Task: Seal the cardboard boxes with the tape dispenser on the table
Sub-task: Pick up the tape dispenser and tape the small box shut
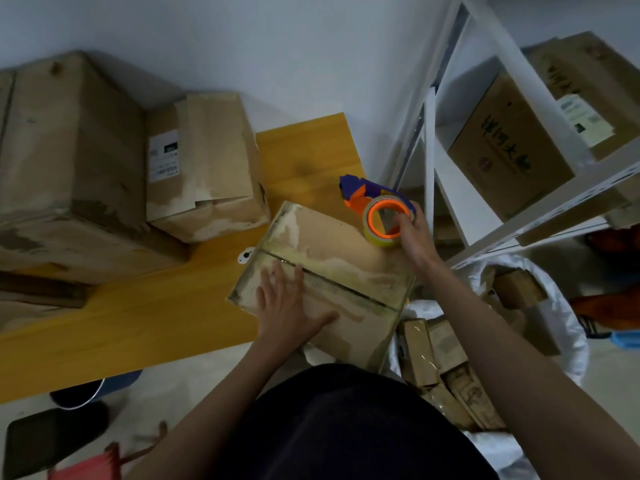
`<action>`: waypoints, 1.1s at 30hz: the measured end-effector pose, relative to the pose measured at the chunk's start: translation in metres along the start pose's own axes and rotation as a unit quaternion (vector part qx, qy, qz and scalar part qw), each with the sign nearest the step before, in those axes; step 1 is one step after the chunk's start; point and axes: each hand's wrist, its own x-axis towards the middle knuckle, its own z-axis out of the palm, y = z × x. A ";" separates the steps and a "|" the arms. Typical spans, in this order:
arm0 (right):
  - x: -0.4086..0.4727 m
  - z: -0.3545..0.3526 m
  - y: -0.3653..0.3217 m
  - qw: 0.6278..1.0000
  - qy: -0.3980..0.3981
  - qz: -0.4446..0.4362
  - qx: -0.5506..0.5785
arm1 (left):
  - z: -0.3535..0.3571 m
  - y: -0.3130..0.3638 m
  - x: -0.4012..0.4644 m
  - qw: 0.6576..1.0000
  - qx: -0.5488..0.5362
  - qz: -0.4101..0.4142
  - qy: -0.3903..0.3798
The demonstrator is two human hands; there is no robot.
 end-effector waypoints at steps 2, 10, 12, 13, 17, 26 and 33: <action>-0.006 -0.012 0.008 0.999 0.036 0.008 0.004 | 0.000 0.005 0.008 1.000 -0.005 0.025 0.010; -0.052 -0.040 0.029 0.987 0.157 0.016 -0.003 | -0.015 0.013 0.060 0.983 0.030 0.177 0.024; -0.062 -0.040 0.036 0.985 0.175 0.006 -0.009 | -0.020 0.006 0.069 0.975 0.040 0.217 0.029; -0.063 -0.040 0.041 0.984 0.181 0.001 -0.009 | -0.022 0.003 0.069 0.974 0.037 0.221 0.042; -0.063 -0.038 0.046 0.983 0.183 -0.009 -0.001 | -0.021 0.003 0.049 0.989 -0.056 0.072 0.119; -0.051 -0.005 0.018 0.989 0.133 -0.026 0.063 | -0.020 0.010 0.038 0.950 -0.296 -0.045 0.087; -0.071 -0.005 0.036 0.982 0.164 0.000 0.093 | -0.046 -0.019 0.073 0.966 -0.256 0.040 0.017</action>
